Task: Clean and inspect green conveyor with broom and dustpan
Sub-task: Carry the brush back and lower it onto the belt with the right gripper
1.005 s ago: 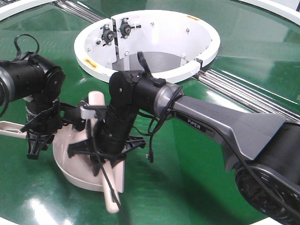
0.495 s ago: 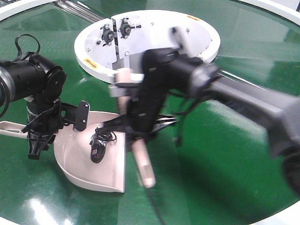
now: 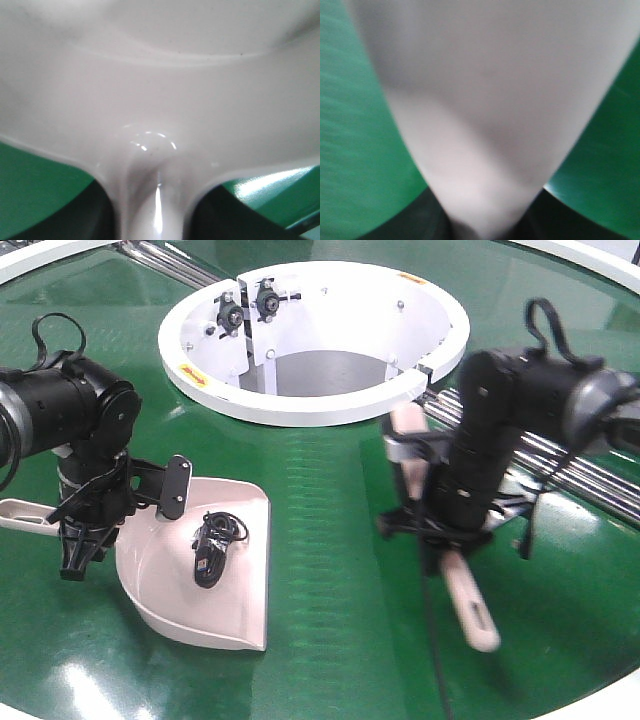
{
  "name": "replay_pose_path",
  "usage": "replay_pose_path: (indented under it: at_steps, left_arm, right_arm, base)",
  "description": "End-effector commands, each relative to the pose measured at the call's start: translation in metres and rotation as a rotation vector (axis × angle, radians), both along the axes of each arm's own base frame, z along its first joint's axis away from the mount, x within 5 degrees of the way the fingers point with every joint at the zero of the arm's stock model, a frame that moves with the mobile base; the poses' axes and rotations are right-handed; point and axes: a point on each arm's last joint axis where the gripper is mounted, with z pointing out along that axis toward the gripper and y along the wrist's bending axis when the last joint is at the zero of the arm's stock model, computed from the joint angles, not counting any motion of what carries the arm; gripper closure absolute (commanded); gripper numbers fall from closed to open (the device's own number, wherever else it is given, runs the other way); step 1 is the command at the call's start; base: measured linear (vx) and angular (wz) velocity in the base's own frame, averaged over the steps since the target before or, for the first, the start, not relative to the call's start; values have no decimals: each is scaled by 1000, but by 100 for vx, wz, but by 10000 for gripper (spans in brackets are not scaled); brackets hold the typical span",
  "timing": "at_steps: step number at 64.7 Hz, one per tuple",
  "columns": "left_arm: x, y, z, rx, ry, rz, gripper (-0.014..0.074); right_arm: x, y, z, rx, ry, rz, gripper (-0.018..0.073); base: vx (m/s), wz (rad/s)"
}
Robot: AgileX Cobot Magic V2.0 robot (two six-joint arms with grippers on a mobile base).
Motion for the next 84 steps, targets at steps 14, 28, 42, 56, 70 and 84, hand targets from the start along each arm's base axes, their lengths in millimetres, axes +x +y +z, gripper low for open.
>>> replay_pose_path:
  at_steps: [14, 28, 42, 56, 70, 84]
  left_arm:
    - [-2, -5, 26, -45, -82, -7, 603]
    - [-2, -5, 26, -45, -81, -7, 603]
    - [-2, -5, 26, -45, -81, -7, 603]
    - [-2, -5, 26, -45, -81, -7, 603]
    - [-2, -5, 26, -45, -81, -7, 603]
    - [-1, -6, 26, -50, -93, -11, 603]
  right_arm:
    - [-8, -39, 6, -50, 43, 40, 564]
    - [-7, -43, 6, -89, 34, 53, 560]
    - [-6, -46, 3, -122, 35, 58, 552]
    - [-1, -43, -20, -117, 107, 55, 536]
    - [0, -43, -25, -120, 121, 62, 480]
    - [0, -42, -25, -108, 124, 54, 389]
  base:
    - [0, 0]
    - [0, 0]
    - [0, 0]
    - [0, 0]
    - [0, 0]
    - [0, 0]
